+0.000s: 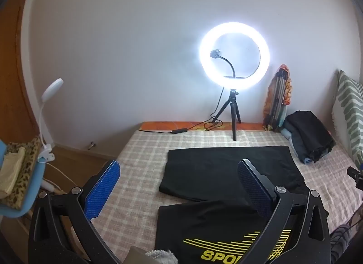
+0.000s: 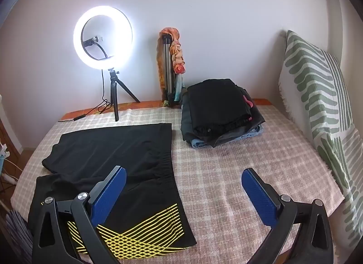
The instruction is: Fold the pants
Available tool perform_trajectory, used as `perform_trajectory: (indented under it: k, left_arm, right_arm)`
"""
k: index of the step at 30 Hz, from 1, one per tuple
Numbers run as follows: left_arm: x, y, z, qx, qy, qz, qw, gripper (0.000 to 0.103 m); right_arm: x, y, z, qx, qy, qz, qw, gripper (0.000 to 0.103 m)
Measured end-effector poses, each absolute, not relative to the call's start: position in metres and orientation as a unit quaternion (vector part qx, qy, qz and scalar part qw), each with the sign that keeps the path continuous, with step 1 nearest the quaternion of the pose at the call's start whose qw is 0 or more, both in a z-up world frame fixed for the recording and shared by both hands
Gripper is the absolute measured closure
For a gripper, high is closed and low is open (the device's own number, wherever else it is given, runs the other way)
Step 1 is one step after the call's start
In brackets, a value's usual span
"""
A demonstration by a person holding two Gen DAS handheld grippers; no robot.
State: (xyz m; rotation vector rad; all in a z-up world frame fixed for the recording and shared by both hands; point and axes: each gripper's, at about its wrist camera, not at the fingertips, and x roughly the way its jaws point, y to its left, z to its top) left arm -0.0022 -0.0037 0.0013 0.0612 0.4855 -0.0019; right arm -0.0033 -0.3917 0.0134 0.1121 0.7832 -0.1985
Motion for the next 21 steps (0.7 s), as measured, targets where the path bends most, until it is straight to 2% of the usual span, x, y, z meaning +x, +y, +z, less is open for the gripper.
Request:
perform_trajectory:
  k: [21]
  left_arm:
    - [-0.004, -0.005, 0.002, 0.033, 0.239, 0.003, 0.97, 0.0]
  right_arm:
    - [-0.002, -0.389, 0.021, 0.05, 0.378, -0.091, 0.92, 0.0]
